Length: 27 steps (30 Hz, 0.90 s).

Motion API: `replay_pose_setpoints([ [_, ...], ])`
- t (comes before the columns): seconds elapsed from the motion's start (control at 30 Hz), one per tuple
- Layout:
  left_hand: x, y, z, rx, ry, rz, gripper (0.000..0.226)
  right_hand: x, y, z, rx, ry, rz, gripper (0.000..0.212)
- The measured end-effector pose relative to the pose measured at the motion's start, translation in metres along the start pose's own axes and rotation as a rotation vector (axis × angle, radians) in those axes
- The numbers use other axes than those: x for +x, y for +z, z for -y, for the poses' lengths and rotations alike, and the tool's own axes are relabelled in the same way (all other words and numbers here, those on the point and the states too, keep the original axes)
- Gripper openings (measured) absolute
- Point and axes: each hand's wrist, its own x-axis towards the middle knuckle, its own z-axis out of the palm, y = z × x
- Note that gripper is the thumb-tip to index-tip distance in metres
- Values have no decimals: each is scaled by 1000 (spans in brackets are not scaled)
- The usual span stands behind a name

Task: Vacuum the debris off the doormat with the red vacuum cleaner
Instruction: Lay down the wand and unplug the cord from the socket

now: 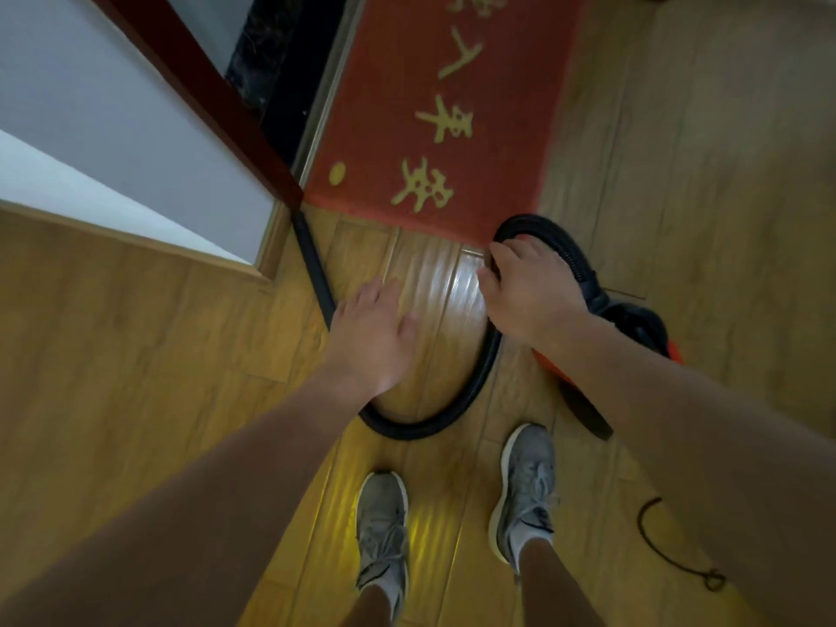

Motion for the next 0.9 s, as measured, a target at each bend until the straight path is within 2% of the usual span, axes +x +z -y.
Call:
replay_pose_setpoints([
  [0.17,-26,-55,-25,200,117,-12,55,-47,-69,0,-59,19,-63,48],
  [0.33,-52,-106,-57,212,279,-133,29,-94,-130,0,-71,57,-104,45],
  [0.43,-72,-140,-85,242,333,-116,37,-124,-166,3,-68,78,-108,52],
  [0.53,-94,-170,-110,306,338,-91,51,-153,-199,8,-62,115,-138,46],
  [0.9,-184,-253,-171,370,405,-127,55,-257,-296,34,-41,206,-224,43],
])
